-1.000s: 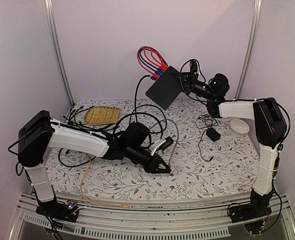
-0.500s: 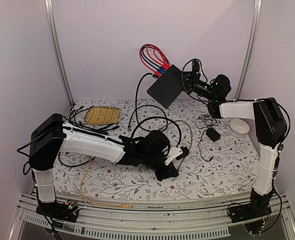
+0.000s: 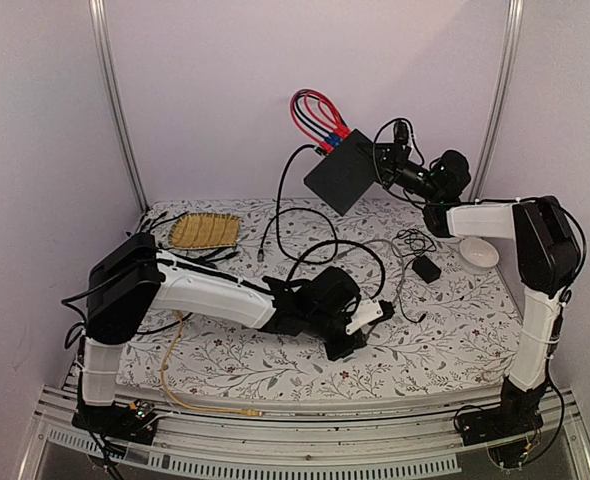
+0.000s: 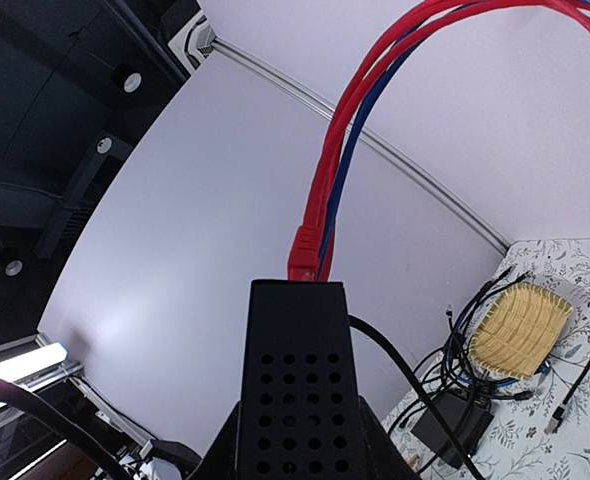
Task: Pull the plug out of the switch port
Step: Place the connector at the corner of the board.
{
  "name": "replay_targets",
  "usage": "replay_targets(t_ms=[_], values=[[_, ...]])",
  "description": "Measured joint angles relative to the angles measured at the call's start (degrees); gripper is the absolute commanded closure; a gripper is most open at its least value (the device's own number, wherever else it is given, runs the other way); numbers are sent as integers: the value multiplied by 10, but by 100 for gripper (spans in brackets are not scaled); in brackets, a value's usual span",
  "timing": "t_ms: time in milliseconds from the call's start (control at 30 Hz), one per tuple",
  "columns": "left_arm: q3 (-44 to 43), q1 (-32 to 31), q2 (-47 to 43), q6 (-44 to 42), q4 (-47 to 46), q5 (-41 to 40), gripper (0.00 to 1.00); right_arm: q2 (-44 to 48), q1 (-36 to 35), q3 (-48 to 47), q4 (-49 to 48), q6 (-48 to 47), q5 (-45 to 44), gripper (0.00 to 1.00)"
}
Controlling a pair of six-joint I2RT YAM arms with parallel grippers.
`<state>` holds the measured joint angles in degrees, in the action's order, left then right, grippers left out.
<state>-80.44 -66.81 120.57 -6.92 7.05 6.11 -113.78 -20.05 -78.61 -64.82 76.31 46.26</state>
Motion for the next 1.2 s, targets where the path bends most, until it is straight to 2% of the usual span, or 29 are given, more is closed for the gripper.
replay_targets(t_ms=[267, 667, 1000, 1200], values=[[-114, -2, 68, -64, 10, -22, 100, 29, 11, 17, -11, 5, 9, 99], [-221, -6, 146, -137, 47, -55, 100, 36, 41, 37, -28, 18, 15, 99], [-284, -7, 195, -157, 81, -70, 100, 36, 51, 49, -47, 33, 26, 99], [-330, -7, 221, -159, 92, -82, 96, 36, 57, 61, -51, 37, 31, 99]])
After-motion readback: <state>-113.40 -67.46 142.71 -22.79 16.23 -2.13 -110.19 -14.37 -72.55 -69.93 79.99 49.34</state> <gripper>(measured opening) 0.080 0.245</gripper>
